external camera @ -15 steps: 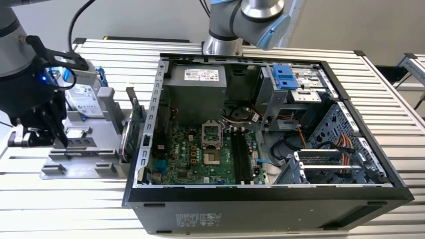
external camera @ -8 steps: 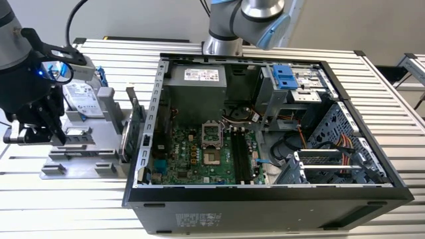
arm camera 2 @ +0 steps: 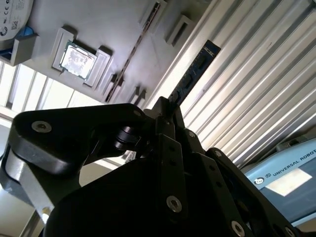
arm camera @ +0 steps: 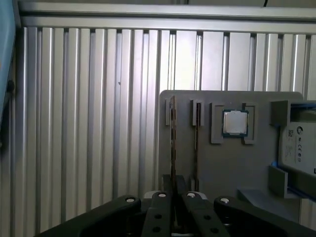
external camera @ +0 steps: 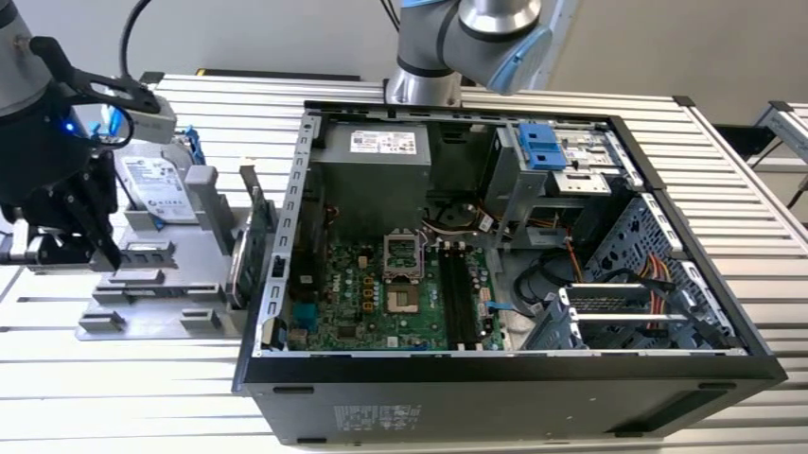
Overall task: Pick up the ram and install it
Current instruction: 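Pick up the ram and move it above insertion slot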
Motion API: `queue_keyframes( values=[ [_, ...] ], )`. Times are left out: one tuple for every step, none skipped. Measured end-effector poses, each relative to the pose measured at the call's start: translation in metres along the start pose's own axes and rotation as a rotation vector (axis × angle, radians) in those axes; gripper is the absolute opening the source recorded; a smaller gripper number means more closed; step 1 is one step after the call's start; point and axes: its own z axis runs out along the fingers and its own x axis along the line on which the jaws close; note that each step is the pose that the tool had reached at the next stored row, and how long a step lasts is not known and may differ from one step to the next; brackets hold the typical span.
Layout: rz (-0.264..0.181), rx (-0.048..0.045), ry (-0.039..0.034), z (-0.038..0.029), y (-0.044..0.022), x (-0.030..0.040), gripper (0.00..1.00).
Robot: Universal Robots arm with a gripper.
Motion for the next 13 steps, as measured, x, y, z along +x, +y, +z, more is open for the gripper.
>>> queue_keyframes(
  values=[
    [0.0, 0.0, 0.0, -0.0011, 0.0, 0.0, 0.0],
    [0.0, 0.0, 0.0, -0.0023, 0.0001, 0.0, 0.0],
    [0.0, -0.0001, 0.0, -0.0035, 0.0001, 0.0001, 0.0],
    [0.0, 0.0, -0.0001, -0.0046, 0.0001, 0.0001, 0.0],
    [0.0, 0.0, 0.0, -0.0059, 0.0002, 0.0001, 0.0],
    [0.0, 0.0, 0.0, -0.0071, 0.0002, 0.0001, 0.0],
    [0.0, 0.0001, -0.0001, -0.0084, 0.0003, 0.0002, 0.0],
    [0.0, 0.0, -0.0001, -0.0096, 0.0003, 0.0002, 0.0],
    [0.0, 0.0001, -0.0001, -0.0108, 0.0004, 0.0001, 0.0],
    [0.0, 0.0001, -0.0001, -0.012, 0.0005, 0.0002, 0.0],
    [0.0, 0.0, 0.0, -0.0132, 0.0005, 0.0002, 0.0],
    [0.0, -0.0001, 0.0, -0.0144, 0.0005, 0.0002, 0.0],
    [0.0, 0.0, 0.0, -0.0156, 0.0005, 0.0003, 0.0]
  ],
)
